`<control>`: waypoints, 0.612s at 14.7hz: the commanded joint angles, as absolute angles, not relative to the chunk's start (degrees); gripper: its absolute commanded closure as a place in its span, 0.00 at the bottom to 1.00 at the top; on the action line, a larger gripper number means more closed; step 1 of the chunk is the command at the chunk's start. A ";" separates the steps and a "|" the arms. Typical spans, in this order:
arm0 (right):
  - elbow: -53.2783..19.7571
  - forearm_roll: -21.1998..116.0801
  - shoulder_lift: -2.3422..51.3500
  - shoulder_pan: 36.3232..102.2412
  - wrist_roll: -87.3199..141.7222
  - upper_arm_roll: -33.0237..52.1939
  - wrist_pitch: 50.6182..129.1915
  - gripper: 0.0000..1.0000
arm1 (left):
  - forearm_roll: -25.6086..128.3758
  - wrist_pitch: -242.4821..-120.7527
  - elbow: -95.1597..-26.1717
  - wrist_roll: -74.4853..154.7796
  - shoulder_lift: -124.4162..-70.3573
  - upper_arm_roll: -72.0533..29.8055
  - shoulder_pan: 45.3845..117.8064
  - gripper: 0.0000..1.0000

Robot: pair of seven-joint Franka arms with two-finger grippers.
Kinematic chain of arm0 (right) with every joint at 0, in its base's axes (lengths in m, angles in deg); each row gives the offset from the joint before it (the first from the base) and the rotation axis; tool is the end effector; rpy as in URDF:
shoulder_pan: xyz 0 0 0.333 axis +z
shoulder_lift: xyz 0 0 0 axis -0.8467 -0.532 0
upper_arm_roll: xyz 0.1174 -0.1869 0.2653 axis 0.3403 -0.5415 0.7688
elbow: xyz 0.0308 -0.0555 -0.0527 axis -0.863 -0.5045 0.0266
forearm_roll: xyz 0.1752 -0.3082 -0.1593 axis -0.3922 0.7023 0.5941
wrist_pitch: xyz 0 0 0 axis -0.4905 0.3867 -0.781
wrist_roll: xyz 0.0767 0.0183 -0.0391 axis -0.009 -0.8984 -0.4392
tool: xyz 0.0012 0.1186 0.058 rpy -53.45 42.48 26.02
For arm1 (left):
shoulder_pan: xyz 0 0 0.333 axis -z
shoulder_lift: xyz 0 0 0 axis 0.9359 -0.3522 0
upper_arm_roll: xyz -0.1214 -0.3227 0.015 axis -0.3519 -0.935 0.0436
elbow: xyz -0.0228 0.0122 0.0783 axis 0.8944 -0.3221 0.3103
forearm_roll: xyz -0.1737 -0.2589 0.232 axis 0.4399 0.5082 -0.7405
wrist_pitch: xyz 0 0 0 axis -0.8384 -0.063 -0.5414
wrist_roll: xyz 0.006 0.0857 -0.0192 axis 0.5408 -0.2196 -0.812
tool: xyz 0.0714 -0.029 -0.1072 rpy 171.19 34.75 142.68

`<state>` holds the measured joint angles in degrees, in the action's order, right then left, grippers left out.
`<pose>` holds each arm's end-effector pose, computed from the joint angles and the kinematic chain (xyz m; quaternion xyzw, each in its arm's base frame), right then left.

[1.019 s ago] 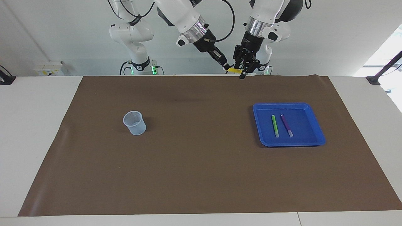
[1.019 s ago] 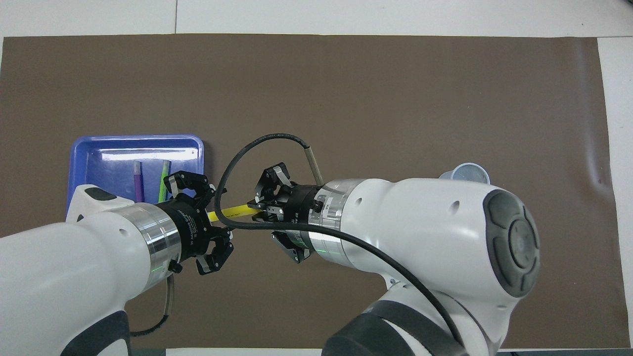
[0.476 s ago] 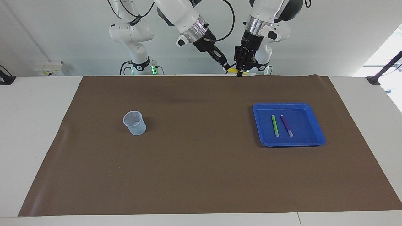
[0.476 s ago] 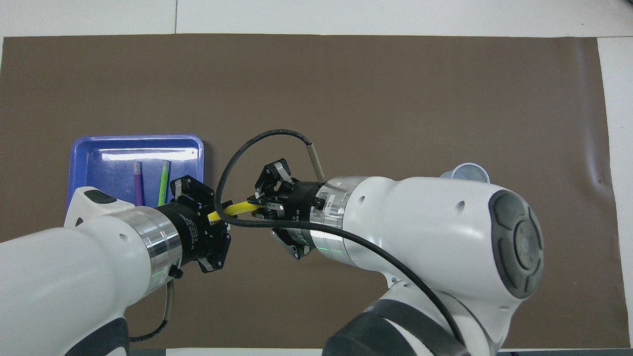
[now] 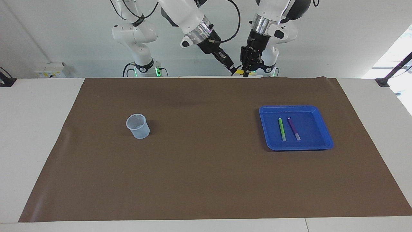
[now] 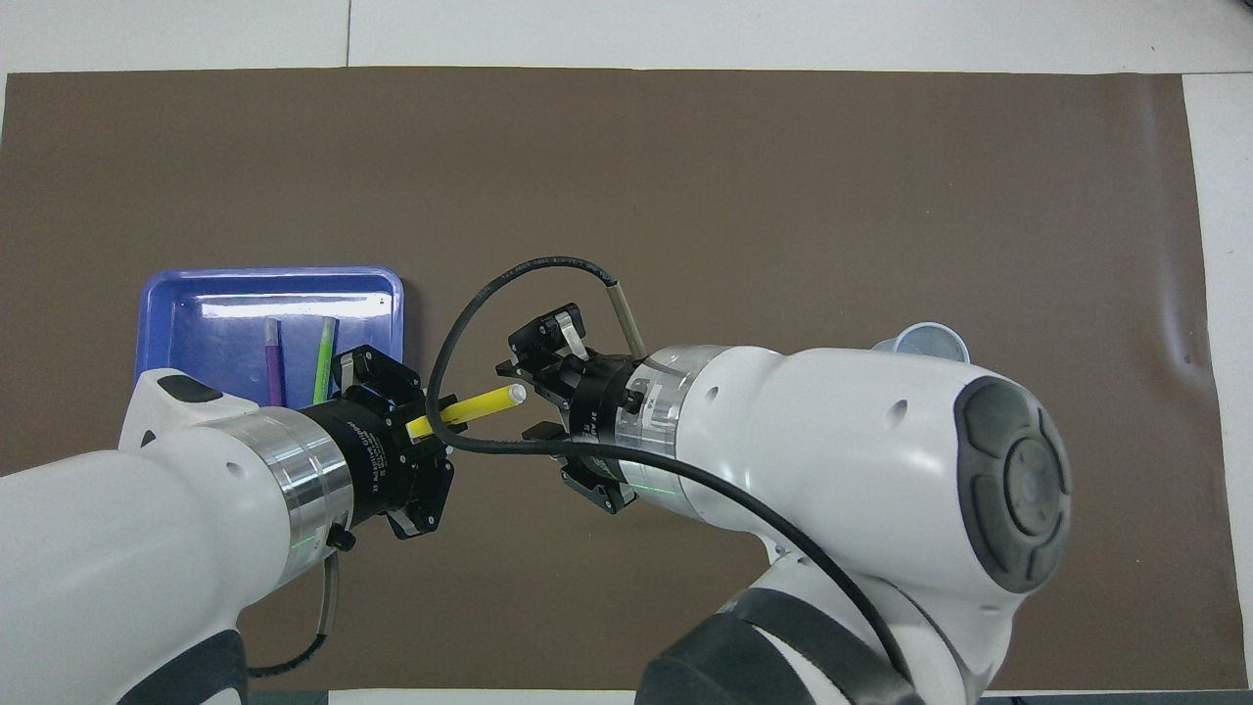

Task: Right arm passes pens to left for tray arrangement
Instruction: 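Close the left gripper on the yellow pen and open the right gripper, then place the yellow pen in the tray with the left gripper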

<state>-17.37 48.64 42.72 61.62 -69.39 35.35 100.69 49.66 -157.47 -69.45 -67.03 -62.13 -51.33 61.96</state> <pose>0.4578 0.3813 0.6122 -0.8047 0.5058 0.0902 0.2974 0.3829 -0.2764 0.6162 0.6092 0.7731 -0.0311 0.1736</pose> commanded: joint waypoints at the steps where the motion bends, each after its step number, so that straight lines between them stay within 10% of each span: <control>1: -19.26 52.80 42.74 60.41 -62.22 34.12 99.66 0.00 | 49.36 -157.14 -69.33 -64.23 -61.84 -50.97 61.38 1.00; 9: -25.33 66.58 45.21 60.49 -21.88 18.49 90.17 0.00 | 49.89 -152.94 -72.49 -23.58 -64.65 -42.64 56.12 1.00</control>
